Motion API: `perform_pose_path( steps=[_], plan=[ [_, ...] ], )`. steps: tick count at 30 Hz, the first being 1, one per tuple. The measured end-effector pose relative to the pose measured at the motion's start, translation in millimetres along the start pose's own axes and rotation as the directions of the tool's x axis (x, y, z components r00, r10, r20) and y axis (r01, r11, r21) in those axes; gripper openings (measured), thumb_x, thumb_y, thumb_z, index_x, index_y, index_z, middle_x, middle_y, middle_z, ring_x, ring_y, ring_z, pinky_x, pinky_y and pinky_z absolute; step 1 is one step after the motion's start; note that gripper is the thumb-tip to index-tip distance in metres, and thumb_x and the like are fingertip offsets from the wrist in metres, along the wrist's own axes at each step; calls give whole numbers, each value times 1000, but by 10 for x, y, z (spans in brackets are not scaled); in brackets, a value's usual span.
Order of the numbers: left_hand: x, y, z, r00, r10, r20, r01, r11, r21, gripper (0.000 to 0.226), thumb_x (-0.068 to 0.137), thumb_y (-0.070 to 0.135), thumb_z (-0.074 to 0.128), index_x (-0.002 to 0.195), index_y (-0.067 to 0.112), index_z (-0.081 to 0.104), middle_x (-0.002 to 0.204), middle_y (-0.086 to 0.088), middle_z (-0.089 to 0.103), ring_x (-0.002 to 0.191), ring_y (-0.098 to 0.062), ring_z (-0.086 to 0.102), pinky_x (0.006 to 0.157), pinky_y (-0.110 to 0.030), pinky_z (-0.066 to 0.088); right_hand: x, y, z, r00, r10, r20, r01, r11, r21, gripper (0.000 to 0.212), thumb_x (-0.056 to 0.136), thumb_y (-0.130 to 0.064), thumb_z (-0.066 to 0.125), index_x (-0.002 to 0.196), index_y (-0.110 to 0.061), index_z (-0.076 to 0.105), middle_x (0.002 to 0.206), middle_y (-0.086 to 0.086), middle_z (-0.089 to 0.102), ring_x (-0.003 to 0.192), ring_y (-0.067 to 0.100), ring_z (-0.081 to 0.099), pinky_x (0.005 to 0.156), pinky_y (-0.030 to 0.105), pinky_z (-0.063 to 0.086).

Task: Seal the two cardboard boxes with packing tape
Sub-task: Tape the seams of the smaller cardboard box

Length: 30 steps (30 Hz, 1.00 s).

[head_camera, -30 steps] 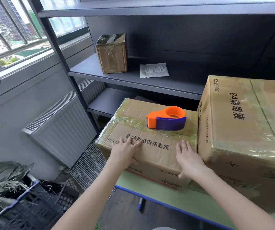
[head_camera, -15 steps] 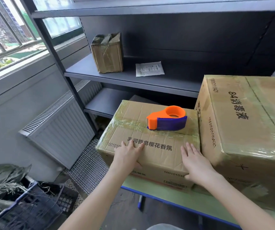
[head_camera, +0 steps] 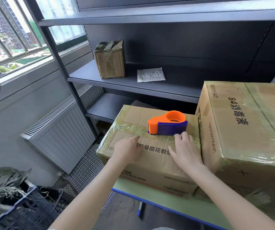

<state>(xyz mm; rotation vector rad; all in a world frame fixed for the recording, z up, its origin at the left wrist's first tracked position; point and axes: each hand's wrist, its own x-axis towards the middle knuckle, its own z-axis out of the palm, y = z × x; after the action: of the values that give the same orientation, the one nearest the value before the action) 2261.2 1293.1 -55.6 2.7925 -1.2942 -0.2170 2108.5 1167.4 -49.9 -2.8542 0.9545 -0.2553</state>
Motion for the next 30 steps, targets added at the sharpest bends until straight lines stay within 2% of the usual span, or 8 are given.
perform_pose_path(
  steps=[3, 8, 13, 19, 21, 24, 27, 30],
  plan=[
    [99, -6, 81, 999, 41, -2, -41, 998, -43, 49, 92, 48, 49, 133, 20, 46, 128, -1, 56, 115, -20, 53, 82, -34, 48, 202, -75, 25, 993, -11, -114, 11, 1000, -8, 47, 89, -32, 54, 126, -5, 44, 126, 15, 44, 115, 29, 41, 97, 33, 36],
    [237, -134, 188, 994, 111, 3, -111, 993, -38, 66, 90, 55, 47, 142, 16, 36, 153, -1, 29, 141, -20, 25, 115, -40, 19, 531, -50, 118, 999, 36, -17, -36, 999, 17, 66, 93, -35, 47, 145, -6, 20, 151, 13, 25, 140, 30, 17, 116, 40, 13],
    [487, -327, 193, 991, 125, 39, -124, 992, -39, 86, 82, 67, 49, 147, 16, 26, 154, -2, 26, 140, -23, 27, 114, -39, 21, 750, -38, 191, 998, 66, -16, -66, 998, 14, 51, 91, -44, 44, 129, -11, 44, 128, 6, 54, 123, 23, 44, 116, 42, 9],
    [815, -459, 114, 992, 115, 47, -101, 966, -238, 60, 84, 41, 60, 137, 23, 39, 128, 0, 54, 116, -22, 51, 89, -33, 45, 1003, -107, 204, 992, 80, 99, -78, 997, -27, 52, 83, -56, 55, 112, -15, 47, 115, 2, 59, 107, 23, 52, 96, 35, 31],
    [929, -530, 66, 980, 147, 131, -62, 861, -505, 71, 84, 34, 64, 145, 24, 30, 139, 1, 48, 124, -19, 48, 99, -32, 42, 1046, -184, 200, 992, 82, 91, -86, 996, 35, 50, 81, -56, 59, 109, -15, 48, 110, 1, 60, 101, 24, 53, 80, 30, 31],
    [1083, -611, -75, 951, 263, 160, -14, 557, -830, 63, 90, 15, 60, 145, 13, 30, 143, -3, 44, 126, -16, 45, 101, -27, 42, 1105, -348, 221, 994, 82, 69, -86, 995, 58, 51, 80, -58, 58, 108, -16, 49, 109, 0, 60, 99, 24, 53, 74, 29, 30],
    [1195, -753, -248, 937, 306, 167, 33, 399, -916, 44, 90, -1, 51, 132, 9, 48, 122, -3, 59, 103, -10, 59, 75, -12, 50, 1161, -477, 214, 993, 92, 76, -102, 986, 132, 55, 81, -60, 56, 117, -19, 50, 111, -1, 60, 102, 23, 53, 76, 31, 38],
    [1257, -932, -375, 911, 384, 151, 8, 351, -936, 37, 84, -9, 46, 106, 15, 64, 98, 2, 68, 87, -9, 65, 75, -20, 53, 1193, -546, 178, 992, 81, 96, -101, 967, 235, 57, 82, -58, 55, 124, -20, 50, 116, -1, 59, 104, 21, 52, 83, 33, 43]
  ],
)
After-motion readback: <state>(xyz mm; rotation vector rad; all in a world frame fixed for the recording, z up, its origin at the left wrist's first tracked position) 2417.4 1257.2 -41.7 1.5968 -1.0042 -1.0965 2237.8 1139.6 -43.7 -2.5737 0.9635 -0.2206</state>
